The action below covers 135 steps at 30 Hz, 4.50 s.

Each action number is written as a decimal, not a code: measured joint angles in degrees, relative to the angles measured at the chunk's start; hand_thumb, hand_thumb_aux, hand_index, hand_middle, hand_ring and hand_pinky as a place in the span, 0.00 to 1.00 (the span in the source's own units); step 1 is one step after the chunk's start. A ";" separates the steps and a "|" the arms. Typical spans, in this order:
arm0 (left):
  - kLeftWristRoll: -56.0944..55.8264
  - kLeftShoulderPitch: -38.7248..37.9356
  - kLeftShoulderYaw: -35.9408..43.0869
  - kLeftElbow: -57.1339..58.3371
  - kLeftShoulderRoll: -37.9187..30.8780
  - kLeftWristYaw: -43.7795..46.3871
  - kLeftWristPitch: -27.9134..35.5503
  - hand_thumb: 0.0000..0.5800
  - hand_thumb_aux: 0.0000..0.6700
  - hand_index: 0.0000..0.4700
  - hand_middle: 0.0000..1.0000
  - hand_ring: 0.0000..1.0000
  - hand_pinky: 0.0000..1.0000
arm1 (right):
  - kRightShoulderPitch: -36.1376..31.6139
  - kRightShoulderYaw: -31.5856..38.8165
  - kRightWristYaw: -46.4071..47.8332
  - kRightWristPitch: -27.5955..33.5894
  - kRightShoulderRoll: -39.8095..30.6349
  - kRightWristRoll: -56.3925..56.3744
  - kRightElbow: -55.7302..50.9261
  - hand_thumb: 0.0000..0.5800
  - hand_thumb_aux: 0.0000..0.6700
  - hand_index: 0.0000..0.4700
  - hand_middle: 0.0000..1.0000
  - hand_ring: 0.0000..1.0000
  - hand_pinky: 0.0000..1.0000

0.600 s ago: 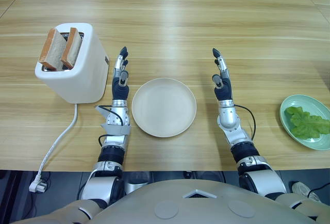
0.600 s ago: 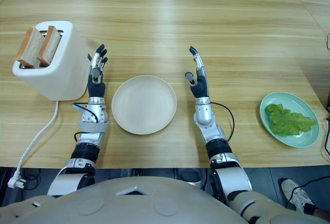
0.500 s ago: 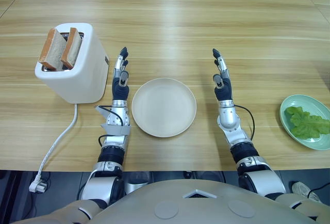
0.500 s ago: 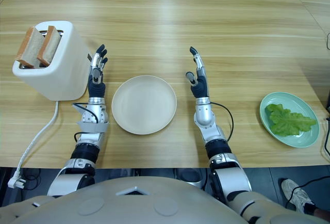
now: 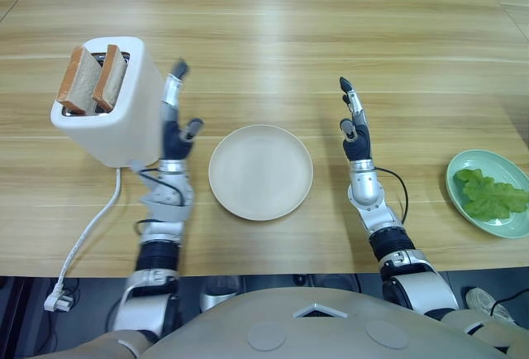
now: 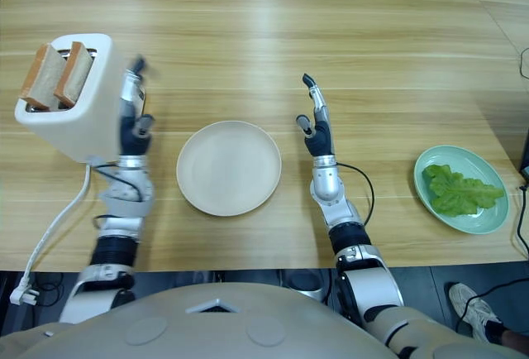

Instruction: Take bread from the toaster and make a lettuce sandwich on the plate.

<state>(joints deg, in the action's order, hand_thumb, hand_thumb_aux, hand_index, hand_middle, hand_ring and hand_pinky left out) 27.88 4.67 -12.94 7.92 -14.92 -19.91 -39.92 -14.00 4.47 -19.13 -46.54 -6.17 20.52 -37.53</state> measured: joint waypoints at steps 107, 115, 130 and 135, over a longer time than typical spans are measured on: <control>4.64 -2.71 4.37 19.44 -33.69 -9.87 28.48 0.00 0.00 0.00 0.00 0.00 0.00 | -0.41 3.47 -3.54 0.32 -1.50 3.62 -0.27 0.00 0.00 0.00 0.00 0.00 0.00; 4.37 5.06 7.57 26.51 -34.00 -6.05 26.90 0.00 0.00 0.00 0.00 0.00 0.00 | -0.41 3.49 -3.51 0.33 -1.46 3.63 -0.32 0.00 0.00 0.00 0.00 0.00 0.00; 3.74 7.87 8.58 30.41 -34.31 -5.77 23.50 1.00 1.00 0.98 0.00 0.00 0.00 | 0.43 3.35 -2.98 0.32 -1.60 3.33 0.03 0.00 0.00 0.00 0.00 0.00 0.00; 3.37 9.69 9.41 32.13 -33.86 -6.08 21.51 1.00 1.00 0.98 0.00 0.00 0.00 | 0.92 2.91 -2.69 0.31 -1.79 2.31 0.40 0.00 0.00 0.00 0.00 0.00 0.00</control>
<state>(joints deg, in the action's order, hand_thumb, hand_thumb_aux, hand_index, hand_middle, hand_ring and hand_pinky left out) 31.26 14.36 -3.53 40.04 -48.78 -25.99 -18.41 -13.08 7.38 -21.82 -46.22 -7.95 22.83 -37.13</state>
